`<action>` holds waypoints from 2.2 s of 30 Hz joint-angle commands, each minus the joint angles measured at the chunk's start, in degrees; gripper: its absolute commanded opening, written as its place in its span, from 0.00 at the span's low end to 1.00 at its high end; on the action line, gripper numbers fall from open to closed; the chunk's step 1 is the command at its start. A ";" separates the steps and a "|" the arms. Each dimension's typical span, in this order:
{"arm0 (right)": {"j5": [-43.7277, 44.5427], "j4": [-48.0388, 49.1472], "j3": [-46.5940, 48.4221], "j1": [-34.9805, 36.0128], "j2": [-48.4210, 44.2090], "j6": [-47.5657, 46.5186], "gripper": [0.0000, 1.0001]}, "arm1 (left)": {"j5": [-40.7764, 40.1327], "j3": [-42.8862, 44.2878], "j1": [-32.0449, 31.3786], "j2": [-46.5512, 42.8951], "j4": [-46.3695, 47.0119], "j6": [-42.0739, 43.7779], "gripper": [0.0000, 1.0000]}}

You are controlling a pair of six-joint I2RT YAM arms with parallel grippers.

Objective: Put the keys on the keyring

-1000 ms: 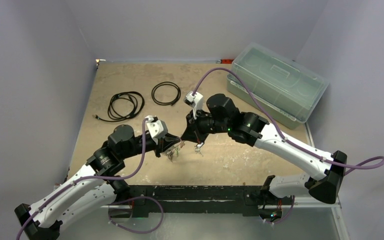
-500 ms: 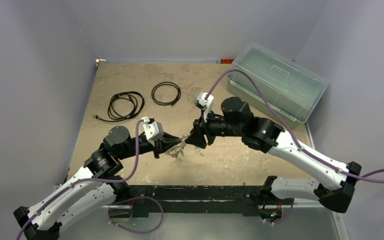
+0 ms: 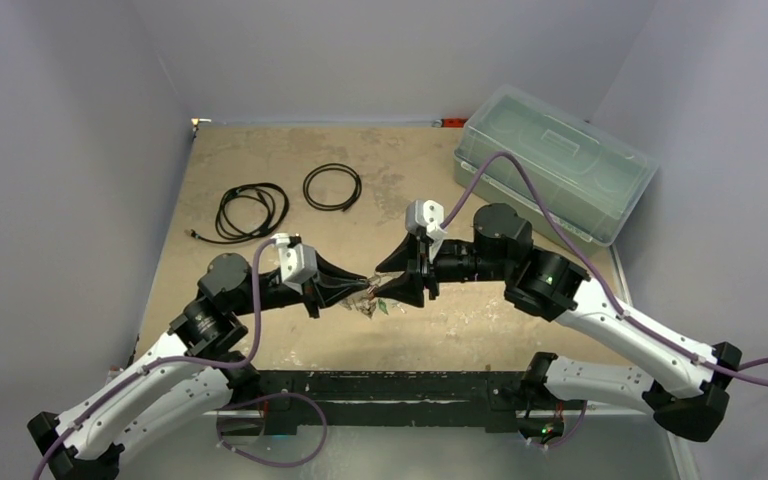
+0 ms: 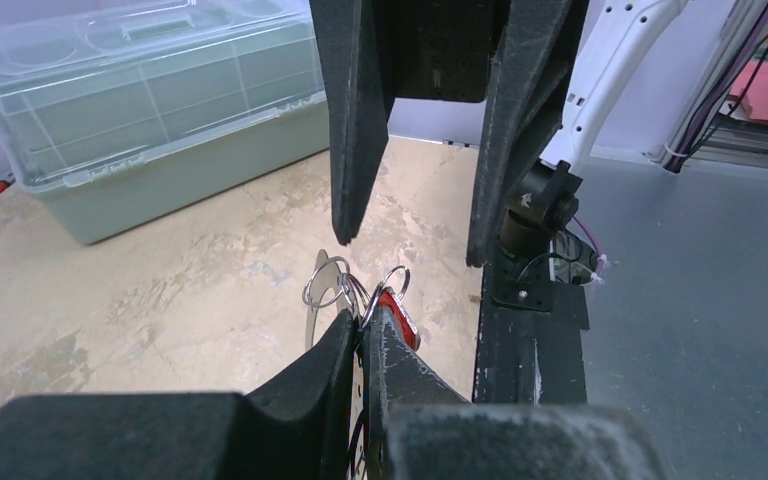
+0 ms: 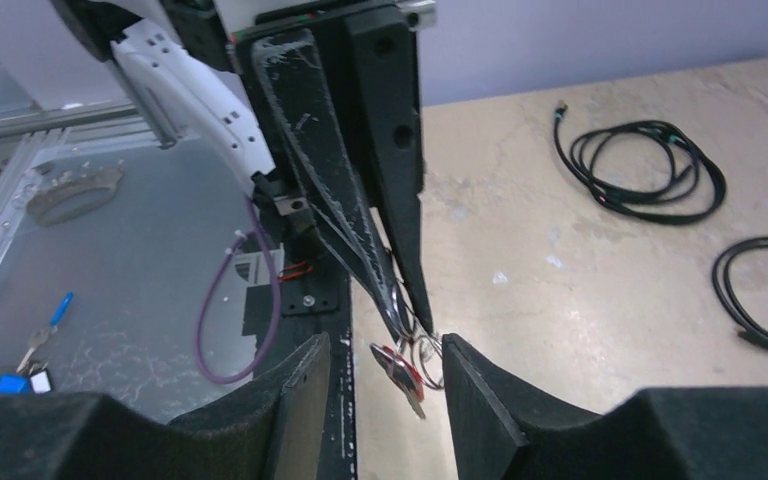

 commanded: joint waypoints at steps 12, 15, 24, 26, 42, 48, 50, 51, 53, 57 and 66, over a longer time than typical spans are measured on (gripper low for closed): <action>-4.42 7.35 -2.38 0.62 1.08 -3.86 0.27 | 3.60 -0.56 0.31 1.07 8.12 -2.90 0.00; -3.55 7.19 -2.57 0.71 1.46 -4.03 0.25 | 3.88 -0.73 0.30 0.90 8.37 -3.06 0.00; -1.76 5.74 -2.59 0.81 2.16 -4.61 0.26 | 3.76 -1.00 0.41 -0.18 8.55 -3.20 0.00; -1.82 5.76 -2.88 0.81 2.25 -4.62 0.22 | 3.79 -1.13 0.41 -0.39 8.64 -3.25 0.00; -1.21 6.14 -2.72 0.81 0.17 -5.59 0.00 | 6.04 1.04 0.39 0.20 1.34 2.69 0.13; -0.64 6.97 -4.03 0.79 -1.38 -5.65 0.00 | 5.77 3.36 0.41 0.06 -4.89 6.28 0.41; -0.54 7.16 -4.30 0.84 -1.73 -5.59 0.00 | 5.07 4.43 0.40 0.11 -7.47 8.29 0.47; -0.41 7.13 -4.35 0.89 -1.85 -5.52 0.00 | 4.59 5.09 0.41 0.17 -8.88 9.23 0.48; -0.48 6.74 -4.20 0.90 -1.75 -5.50 0.00 | 3.92 6.61 0.39 0.27 -11.46 11.00 0.49; -0.24 6.30 -4.06 1.23 -1.40 -5.54 0.00 | 2.73 10.40 0.37 1.43 -14.98 13.64 0.42; 0.11 5.60 -3.65 1.68 -1.47 -5.82 0.00 | 5.24 14.93 0.41 6.45 -18.51 16.12 0.32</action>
